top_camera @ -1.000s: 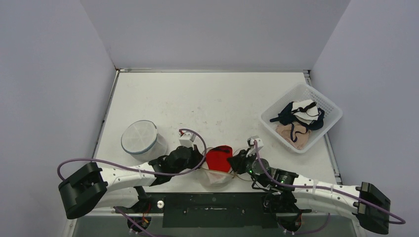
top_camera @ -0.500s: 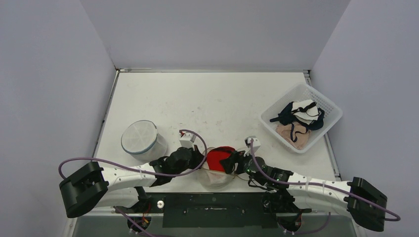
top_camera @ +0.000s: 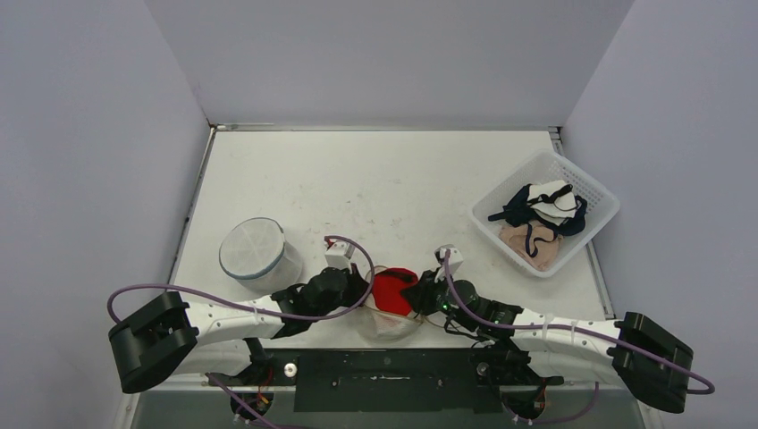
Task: Unzip the laundry bag and remove the bra
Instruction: Pick up the bra from the laundry bag.
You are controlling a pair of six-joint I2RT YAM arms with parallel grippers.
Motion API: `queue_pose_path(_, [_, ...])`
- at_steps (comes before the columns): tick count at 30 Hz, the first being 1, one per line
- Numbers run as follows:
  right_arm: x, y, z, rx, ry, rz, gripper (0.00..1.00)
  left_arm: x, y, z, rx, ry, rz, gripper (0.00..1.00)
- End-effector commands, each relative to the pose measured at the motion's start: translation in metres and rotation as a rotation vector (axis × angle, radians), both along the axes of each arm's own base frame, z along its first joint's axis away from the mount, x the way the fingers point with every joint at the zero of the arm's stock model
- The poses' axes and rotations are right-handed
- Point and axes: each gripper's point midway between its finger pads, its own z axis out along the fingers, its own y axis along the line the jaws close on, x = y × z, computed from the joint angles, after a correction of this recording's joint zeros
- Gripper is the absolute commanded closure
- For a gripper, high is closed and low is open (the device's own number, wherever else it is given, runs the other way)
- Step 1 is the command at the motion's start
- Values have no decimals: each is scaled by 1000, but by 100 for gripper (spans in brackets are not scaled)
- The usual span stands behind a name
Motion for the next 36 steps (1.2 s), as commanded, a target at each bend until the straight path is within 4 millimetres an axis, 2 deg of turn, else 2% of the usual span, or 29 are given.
queue_pose_path(1, [6,20,51,133,-93,33,85,3,-8,14,-52,-24,8,100])
queue_pose_path(5, [6,14,72,138,-143,42,88,4,-2,15,-45,-24,30,100])
queue_pose_path(13, [4,-4,111,118,-239,42,87,6,13,12,-11,-22,74,100])
queue_pose_path(18, [0,-4,129,141,-279,71,84,6,16,15,-13,-25,82,100])
queue_pose_path(22, [-3,2,135,164,-288,103,80,7,15,20,-22,-32,80,100])
queue_pose_path(25, [-4,10,126,142,-267,133,73,7,11,26,-37,-36,71,100])
queue_pose_path(29, [-5,18,104,99,-222,159,71,7,1,35,-71,-42,45,100])
queue_pose_path(34, [-5,24,89,98,-193,167,57,5,-9,41,-98,-39,15,100])
queue_pose_path(36, [-5,25,84,92,-186,167,55,4,-10,41,-98,-37,11,100])
